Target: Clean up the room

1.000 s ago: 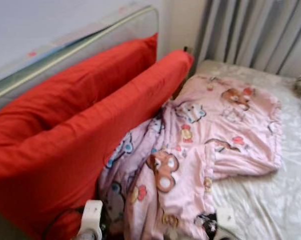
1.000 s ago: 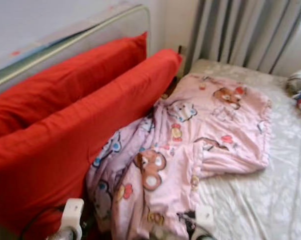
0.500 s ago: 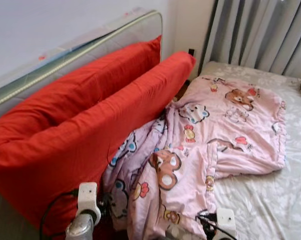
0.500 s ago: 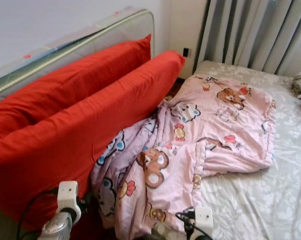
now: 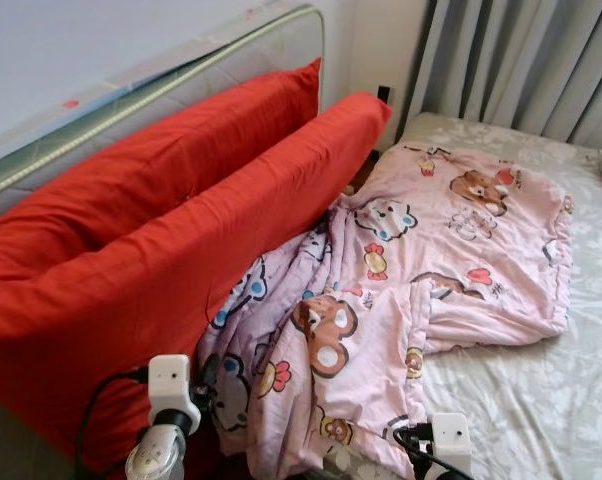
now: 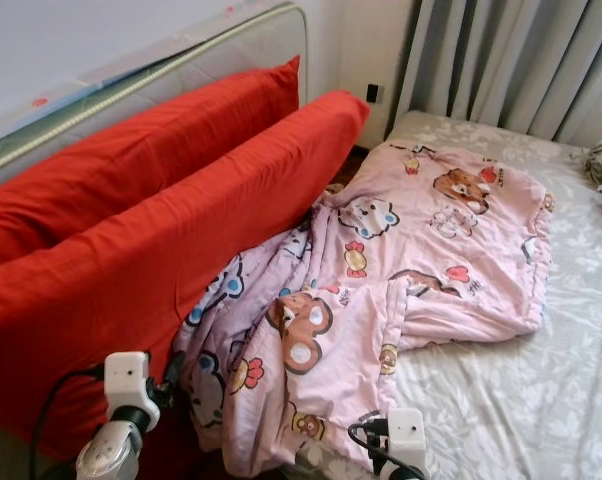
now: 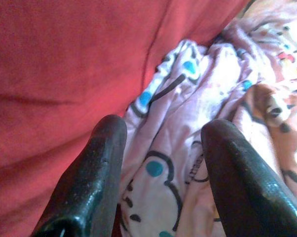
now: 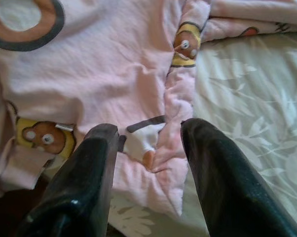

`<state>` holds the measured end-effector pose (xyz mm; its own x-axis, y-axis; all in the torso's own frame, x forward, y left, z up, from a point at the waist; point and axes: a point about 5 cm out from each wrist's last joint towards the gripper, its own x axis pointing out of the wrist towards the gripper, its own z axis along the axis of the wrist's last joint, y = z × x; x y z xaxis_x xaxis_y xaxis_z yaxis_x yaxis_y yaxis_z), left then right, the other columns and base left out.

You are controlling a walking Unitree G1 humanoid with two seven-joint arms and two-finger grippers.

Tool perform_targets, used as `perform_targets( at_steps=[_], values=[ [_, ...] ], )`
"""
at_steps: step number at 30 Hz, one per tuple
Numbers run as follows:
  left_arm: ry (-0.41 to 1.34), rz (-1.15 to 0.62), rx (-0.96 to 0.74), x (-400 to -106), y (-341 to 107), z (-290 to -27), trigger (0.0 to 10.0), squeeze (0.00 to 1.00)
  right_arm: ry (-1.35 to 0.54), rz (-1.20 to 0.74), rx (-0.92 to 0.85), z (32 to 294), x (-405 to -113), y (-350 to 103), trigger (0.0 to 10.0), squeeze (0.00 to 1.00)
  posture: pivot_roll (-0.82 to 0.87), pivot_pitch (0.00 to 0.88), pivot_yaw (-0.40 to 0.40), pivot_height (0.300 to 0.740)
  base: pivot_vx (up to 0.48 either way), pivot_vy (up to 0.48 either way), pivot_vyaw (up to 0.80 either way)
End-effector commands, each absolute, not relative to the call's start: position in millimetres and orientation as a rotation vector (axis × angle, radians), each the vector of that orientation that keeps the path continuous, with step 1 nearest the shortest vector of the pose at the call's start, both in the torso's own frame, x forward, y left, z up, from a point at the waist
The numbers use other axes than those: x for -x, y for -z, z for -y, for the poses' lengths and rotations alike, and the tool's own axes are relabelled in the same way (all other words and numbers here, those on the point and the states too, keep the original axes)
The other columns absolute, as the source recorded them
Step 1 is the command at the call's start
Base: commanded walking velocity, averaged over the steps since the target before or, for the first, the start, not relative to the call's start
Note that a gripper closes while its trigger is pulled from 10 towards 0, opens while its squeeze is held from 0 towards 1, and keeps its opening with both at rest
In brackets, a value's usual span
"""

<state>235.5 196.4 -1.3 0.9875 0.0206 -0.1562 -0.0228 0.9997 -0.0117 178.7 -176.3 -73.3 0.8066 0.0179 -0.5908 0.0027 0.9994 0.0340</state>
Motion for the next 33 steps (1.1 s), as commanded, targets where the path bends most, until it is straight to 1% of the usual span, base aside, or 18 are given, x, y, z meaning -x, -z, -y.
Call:
perform_targets(
  at_steps=[1, 2, 3, 4, 5, 7, 16, 19, 20, 24, 28, 32, 33],
  values=[
    [-0.015, -0.142, 0.011, -231.5, -0.9, -196.0, 10.0, 0.0, 0.007, -0.637, -0.037, 178.8, -174.0, 74.8, 10.0, 0.0, -0.11, 0.084, -0.008, 0.74, 0.0, 0.0, 0.0],
    [-0.015, -0.138, 0.009, -230.4, -1.4, -196.2, 10.0, 0.0, -0.005, -0.556, -0.029, 177.1, -186.7, 65.8, 10.0, 0.0, -0.11, 0.084, -0.011, 0.74, 0.0, 0.0, 0.0],
    [-0.015, -0.131, 0.007, -228.7, -2.4, -196.6, 10.0, 0.0, -0.036, -0.275, -0.012, 170.3, -228.6, 27.5, 10.0, 0.0, -0.1, 0.086, -0.014, 0.74, 0.0, 0.0, 0.0],
    [-0.015, -0.128, 0.005, -228.0, -2.9, -196.7, 10.0, 0.0, -0.044, -0.185, -0.009, 168.0, -240.0, 13.2, 10.0, 0.0, -0.1, 0.086, -0.014, 0.74, 0.0, 0.0, 0.0],
    [-0.015, -0.122, 0.005, -227.6, -3.7, -196.9, 10.0, 0.0, -0.051, -0.152, -0.005, 168.6, -244.0, 7.6, 10.0, 0.0, -0.1, 0.084, -0.018, 0.74, 0.0, 0.0, 0.0],
    [-0.009, -0.105, 0.001, -226.4, -7.3, -196.4, 10.0, 0.0, -0.048, -0.182, -0.003, 175.8, -241.1, 12.6, 10.0, 0.0, -0.1, 0.084, -0.019, 0.74, 0.0, 0.0, 0.0],
    [-0.007, -0.088, -0.003, -229.7, -11.7, -195.2, 10.0, 0.0, -0.034, -0.088, 0.009, 175.2, -250.1, -3.9, 10.0, 0.0, -0.11, 0.074, -0.024, 0.74, 0.0, 0.0, 0.0],
    [-0.012, -0.069, 0.005, -230.0, -16.2, -195.2, 10.0, 0.0, 0.003, -0.087, 0.003, 177.4, -247.5, -3.8, 10.0, 0.0, -0.11, 0.068, -0.025, 0.74, 0.0, 0.0, 0.0],
    [-0.02, -0.07, 0.011, -230.8, -16.2, -195.6, 10.0, 0.0, 0.026, -0.113, -0.007, 177.5, -244.4, -0.1, 10.0, 0.0, -0.1, 0.062, -0.023, 0.74, 0.0, 0.0, 0.0],
    [-0.015, -0.083, 0.014, -234.7, -16.6, -192.9, 10.0, 0.0, 0.052, -0.145, -0.021, 171.7, -241.1, 3.6, 10.0, 0.0, -0.11, 0.058, -0.018, 0.74, 0.0, 0.0, 0.0],
    [0.015, -0.068, 0.026, -245.3, -22.6, -185.8, 10.0, 0.0, 0.0, -0.12, -0.029, 160.9, -246.1, -0.4, 10.0, 0.0, -0.12, 0.036, -0.013, 0.74, 0.0, 0.0, 0.0],
    [0.017, -0.066, 0.029, -248.4, -24.1, -184.8, 10.0, 0.0, -0.001, -0.133, -0.016, 161.9, -245.9, 0.0, 10.0, 0.0, -0.12, 0.031, -0.013, 0.74, 0.0, 0.0, 0.0],
    [0.017, -0.069, 0.03, -248.6, -24.1, -184.5, 10.0, 0.0, 0.003, -0.161, 0.0, 163.7, -245.4, 2.0, 10.0, 0.0, -0.12, 0.029, -0.014, 0.74, 0.0, 0.0, 0.0]
  ],
)
